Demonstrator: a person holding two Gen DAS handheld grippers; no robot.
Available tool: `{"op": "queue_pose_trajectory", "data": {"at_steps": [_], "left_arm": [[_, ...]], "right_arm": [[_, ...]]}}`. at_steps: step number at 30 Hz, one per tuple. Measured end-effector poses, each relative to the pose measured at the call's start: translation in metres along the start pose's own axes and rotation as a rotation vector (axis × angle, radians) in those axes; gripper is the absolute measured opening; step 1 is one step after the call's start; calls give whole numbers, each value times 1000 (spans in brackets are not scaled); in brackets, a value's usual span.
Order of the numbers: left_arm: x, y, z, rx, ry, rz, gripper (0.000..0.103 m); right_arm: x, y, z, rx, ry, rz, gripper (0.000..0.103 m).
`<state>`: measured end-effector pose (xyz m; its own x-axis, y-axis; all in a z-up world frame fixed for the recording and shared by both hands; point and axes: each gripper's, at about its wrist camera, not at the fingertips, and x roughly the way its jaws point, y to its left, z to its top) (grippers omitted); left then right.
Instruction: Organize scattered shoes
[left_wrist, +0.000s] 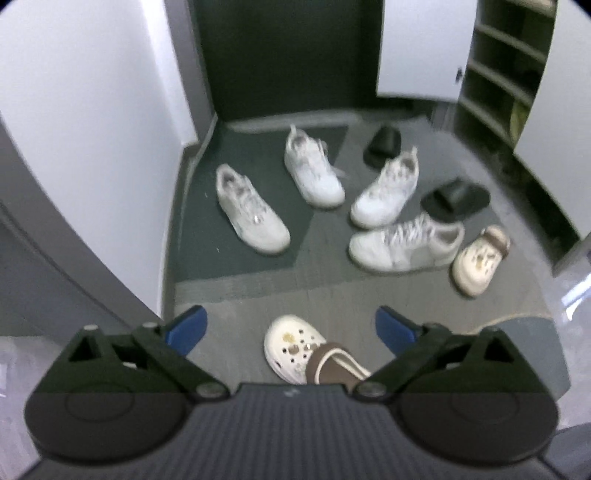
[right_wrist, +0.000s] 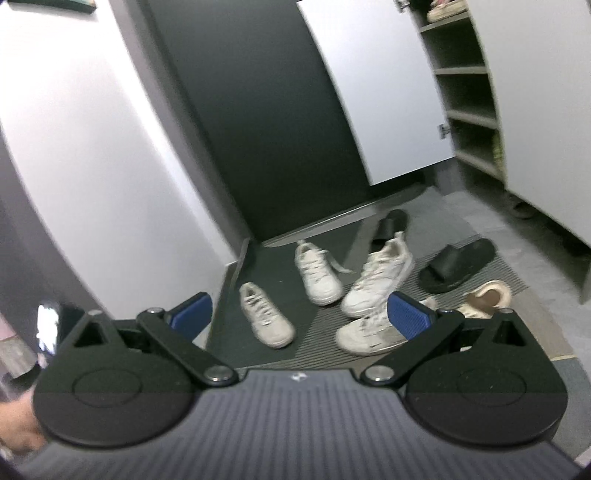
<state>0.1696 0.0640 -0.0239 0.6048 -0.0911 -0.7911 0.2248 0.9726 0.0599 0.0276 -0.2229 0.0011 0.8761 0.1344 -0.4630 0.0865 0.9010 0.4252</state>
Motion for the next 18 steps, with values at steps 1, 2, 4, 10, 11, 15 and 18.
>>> {"op": "queue_pose_trajectory", "data": {"at_steps": [1, 2, 4, 10, 11, 15, 18], "left_arm": [[-18, 4, 2, -12, -48, 0, 102], [-33, 7, 3, -21, -91, 8, 102], [-57, 13, 4, -41, -165, 37, 103], [-100, 8, 4, -66, -283, 77, 103], [-104, 6, 3, -66, -293, 75, 103], [-116, 5, -3, -82, -295, 49, 103], [-114, 9, -9, -97, -260, 32, 103]], "right_arm": [[1, 3, -2, -9, 13, 13, 103], [2, 8, -4, -35, 23, 18, 103], [8, 25, -14, -139, 69, 40, 103], [70, 50, -50, -136, 362, 116, 103], [81, 55, -54, -145, 381, 101, 103], [152, 107, -79, -553, 357, 69, 103], [193, 124, -96, -714, 360, 82, 103]]}}
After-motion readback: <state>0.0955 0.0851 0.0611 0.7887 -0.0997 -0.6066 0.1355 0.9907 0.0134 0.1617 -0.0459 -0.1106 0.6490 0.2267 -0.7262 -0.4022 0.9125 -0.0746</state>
